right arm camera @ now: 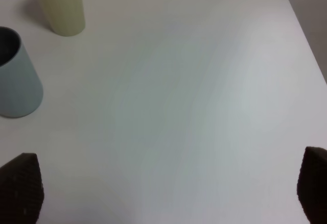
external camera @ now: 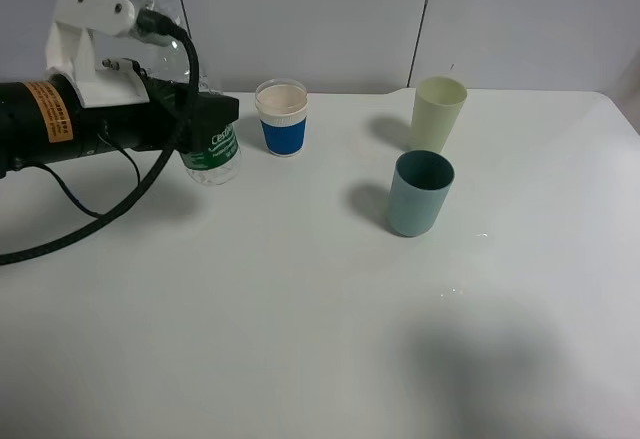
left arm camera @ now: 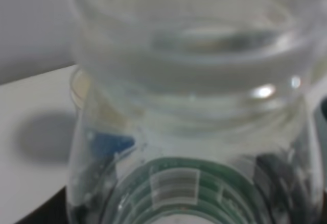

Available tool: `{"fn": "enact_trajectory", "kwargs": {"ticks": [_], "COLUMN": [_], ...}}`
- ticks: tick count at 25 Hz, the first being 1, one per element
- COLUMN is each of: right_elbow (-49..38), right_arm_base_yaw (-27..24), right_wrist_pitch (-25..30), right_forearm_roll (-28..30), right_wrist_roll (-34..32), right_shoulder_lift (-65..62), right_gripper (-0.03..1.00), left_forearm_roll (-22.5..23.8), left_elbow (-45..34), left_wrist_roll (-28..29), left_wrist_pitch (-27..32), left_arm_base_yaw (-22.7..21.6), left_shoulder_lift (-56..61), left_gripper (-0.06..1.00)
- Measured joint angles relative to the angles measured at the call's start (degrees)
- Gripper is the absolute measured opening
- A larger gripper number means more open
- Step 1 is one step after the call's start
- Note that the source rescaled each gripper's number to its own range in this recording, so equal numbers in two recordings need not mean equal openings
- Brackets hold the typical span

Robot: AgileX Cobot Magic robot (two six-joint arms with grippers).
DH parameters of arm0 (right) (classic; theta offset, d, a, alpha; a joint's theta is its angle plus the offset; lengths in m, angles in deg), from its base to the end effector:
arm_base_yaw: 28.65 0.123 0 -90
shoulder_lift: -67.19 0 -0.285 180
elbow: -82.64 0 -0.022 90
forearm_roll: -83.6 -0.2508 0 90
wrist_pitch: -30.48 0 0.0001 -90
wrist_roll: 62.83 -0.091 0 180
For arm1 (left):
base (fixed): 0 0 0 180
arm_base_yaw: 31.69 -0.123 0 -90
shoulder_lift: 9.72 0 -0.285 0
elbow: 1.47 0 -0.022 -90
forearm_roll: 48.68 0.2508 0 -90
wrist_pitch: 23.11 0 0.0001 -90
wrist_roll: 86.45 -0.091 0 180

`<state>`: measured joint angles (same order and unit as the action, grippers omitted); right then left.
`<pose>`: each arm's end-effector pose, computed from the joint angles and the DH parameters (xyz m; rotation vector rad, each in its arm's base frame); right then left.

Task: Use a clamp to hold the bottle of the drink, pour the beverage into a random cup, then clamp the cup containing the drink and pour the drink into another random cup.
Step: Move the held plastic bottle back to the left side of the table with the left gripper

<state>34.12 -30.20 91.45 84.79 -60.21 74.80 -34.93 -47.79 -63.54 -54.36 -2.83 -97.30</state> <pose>-0.0056 -0.0015 0.2773 -0.0180 2.0443 -0.0703 0.2326 -0.1410 0.2287 0.3735 1.8062 -0.6044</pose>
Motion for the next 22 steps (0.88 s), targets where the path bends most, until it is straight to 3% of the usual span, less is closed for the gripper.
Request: {"fn": "enact_trajectory", "kwargs": {"ticks": [1, 3, 6, 10, 19, 22], "right_elbow": [0.0, 0.0, 0.0, 0.0, 0.0, 0.0], "right_arm_base_yaw": [0.0, 0.0, 0.0, 0.0, 0.0, 0.0], "right_wrist_pitch": [0.0, 0.0, 0.0, 0.0, 0.0, 0.0], "right_forearm_roll": [0.0, 0.0, 0.0, 0.0, 0.0, 0.0], "right_wrist_roll": [0.0, 0.0, 0.0, 0.0, 0.0, 0.0], "right_shoulder_lift": [0.0, 0.0, 0.0, 0.0, 0.0, 0.0], "right_gripper": [1.0, 1.0, 1.0, 1.0, 1.0, 1.0], "left_forearm_roll": [12.63, 20.51, 27.01, 27.3, 27.37, 27.48], "left_elbow": [-0.79, -0.78, -0.78, -1.0, -7.73, -7.95], "left_wrist_roll": [8.1, 9.92, 10.75, 10.02, 0.11, -1.77], "left_wrist_pitch": [-0.06, -0.11, -0.53, -1.22, -18.61, -20.9], "left_arm_base_yaw": [-3.48, -5.11, -9.06, -12.57, -23.0, -24.57], "left_shoulder_lift": [0.18, 0.18, 0.18, 0.18, -7.97, -12.01], "left_gripper": [0.08, 0.08, 0.08, 0.08, 0.08, 0.08]}}
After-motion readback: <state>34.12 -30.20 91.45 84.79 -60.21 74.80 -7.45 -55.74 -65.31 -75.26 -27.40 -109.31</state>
